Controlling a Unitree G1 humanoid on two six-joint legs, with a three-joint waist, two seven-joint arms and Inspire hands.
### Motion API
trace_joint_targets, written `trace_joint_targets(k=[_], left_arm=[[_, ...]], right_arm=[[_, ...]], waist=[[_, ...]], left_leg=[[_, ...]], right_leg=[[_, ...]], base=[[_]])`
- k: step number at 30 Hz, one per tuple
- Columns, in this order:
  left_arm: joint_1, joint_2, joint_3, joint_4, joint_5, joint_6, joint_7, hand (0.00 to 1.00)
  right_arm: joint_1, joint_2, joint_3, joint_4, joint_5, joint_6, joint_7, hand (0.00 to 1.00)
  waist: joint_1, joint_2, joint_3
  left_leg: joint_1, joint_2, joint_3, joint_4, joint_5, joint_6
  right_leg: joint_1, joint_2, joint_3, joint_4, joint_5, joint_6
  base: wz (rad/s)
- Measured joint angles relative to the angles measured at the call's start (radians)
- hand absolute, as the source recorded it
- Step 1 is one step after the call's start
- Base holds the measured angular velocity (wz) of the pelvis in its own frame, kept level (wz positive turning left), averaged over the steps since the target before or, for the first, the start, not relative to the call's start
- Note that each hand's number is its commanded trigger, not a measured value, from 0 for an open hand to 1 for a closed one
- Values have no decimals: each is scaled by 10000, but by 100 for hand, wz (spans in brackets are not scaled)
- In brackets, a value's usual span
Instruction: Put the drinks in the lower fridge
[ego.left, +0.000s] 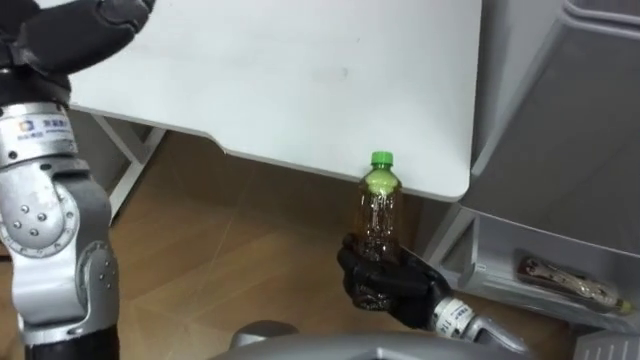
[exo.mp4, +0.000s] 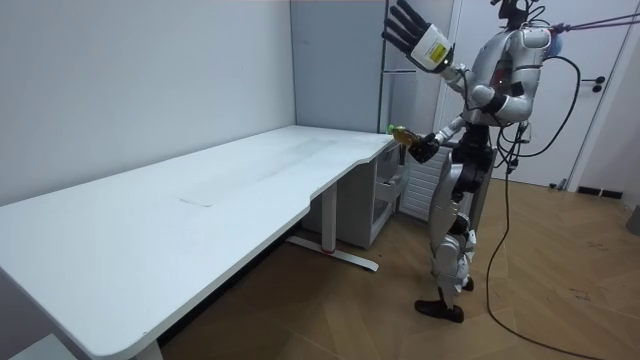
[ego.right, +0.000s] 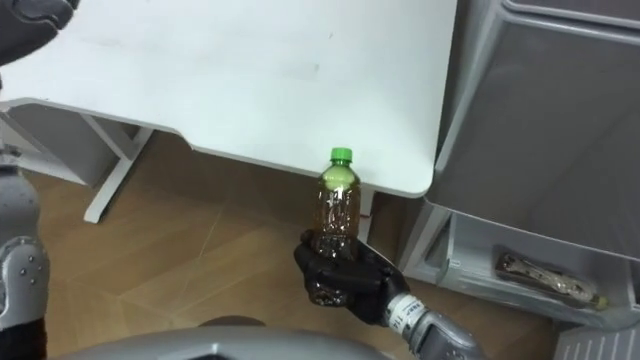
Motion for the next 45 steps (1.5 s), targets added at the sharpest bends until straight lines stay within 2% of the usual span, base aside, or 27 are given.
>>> trace_joint_targets(k=[5,11,16,19,21,23,25,27,30,34,38,40,42,45], left_arm=[[464,3,344,154,171,-116,704,0],[789,12,618,1534,234,3,1508,0],[1093,13,702,2323,-40,110,1919,0],[1312,13,612,3336,-139,119,2167,0],[1633,-3,396,4346,-644,348,2462,0],[1762,-43,143,4863,-960,622,2611,0],[1758,-37,-15,5686,-1140,732,2600,0],[1876,-37,-264,6577,-1789,874,2588,0],[2196,-44,-631,7161,-2286,1157,2430,0],[2242,19,-971,8289,-2280,1360,2049,0],[2254,191,-1701,9709,-1631,1559,1391,0],[2246,207,-1998,10328,-1490,1680,1139,0],[2211,246,-2237,11349,-1506,1976,629,0],[2246,321,-2690,12054,-1507,2324,127,0]], right_arm=[[2,50,10,-1,3,-4,-168,100],[2,19,5,-1,25,7,-630,100],[1,33,24,-189,87,12,-753,100],[-1,61,35,-269,210,153,-1001,100],[17,55,49,-395,210,320,-1197,100],[16,76,86,-534,215,366,-1326,100],[-16,73,111,-535,216,402,-1435,100],[-26,127,173,-538,223,446,-1563,100],[-33,130,404,-537,543,589,-1670,100],[-117,163,570,-503,603,676,-1819,100],[-197,71,690,-504,695,678,-1828,100],[-241,-6,808,-496,871,681,-1816,100],[-258,-30,941,-490,992,826,-1819,100],[-272,-142,1098,-456,997,992,-1825,100]], waist=[[117,-81,11],[534,-100,49],[729,-213,-10],[799,-233,-23],[796,-217,-28],[817,-273,-23],[835,-275,-24],[828,-281,-23],[836,-345,-24],[822,-366,-15],[758,-380,-4],[642,-395,11],[469,-401,16],[211,-416,26]], left_leg=[[52,-74,-159,7,4,7],[-38,-116,-243,2,2,8],[-110,-137,-256,2,1,8],[-4,-144,-242,-131,1,10],[49,-132,-231,-160,1,9],[-11,-124,-243,-138,0,7],[-10,-126,-245,-131,0,7],[-16,-122,-208,-135,-1,9],[39,-118,-151,-185,3,11],[51,-116,-125,-200,4,14],[-24,-112,-122,-203,2,14],[-51,-112,-122,-204,2,14],[-94,-114,-116,-225,1,14],[-176,-114,-134,-218,1,14]], right_leg=[[111,-21,-168,-143,-12,16],[66,-37,-237,-172,-31,42],[8,-55,-274,-184,-37,51],[66,-66,-270,-186,-38,54],[88,-63,-271,-172,-42,61],[51,-53,-280,-167,-41,59],[52,-54,-275,-152,-41,59],[46,-54,-204,-157,-42,59],[20,-66,-140,-154,-42,59],[23,-66,-115,-142,-40,58],[-30,-66,-134,-133,-39,55],[-68,-65,-136,-134,-36,53],[-78,-64,-134,-135,-36,53],[-135,-61,-161,-133,-35,54]], base=[[11],[4],[0],[-1],[0],[0],[0],[-6],[-6],[-1],[0],[0],[0],[2]])
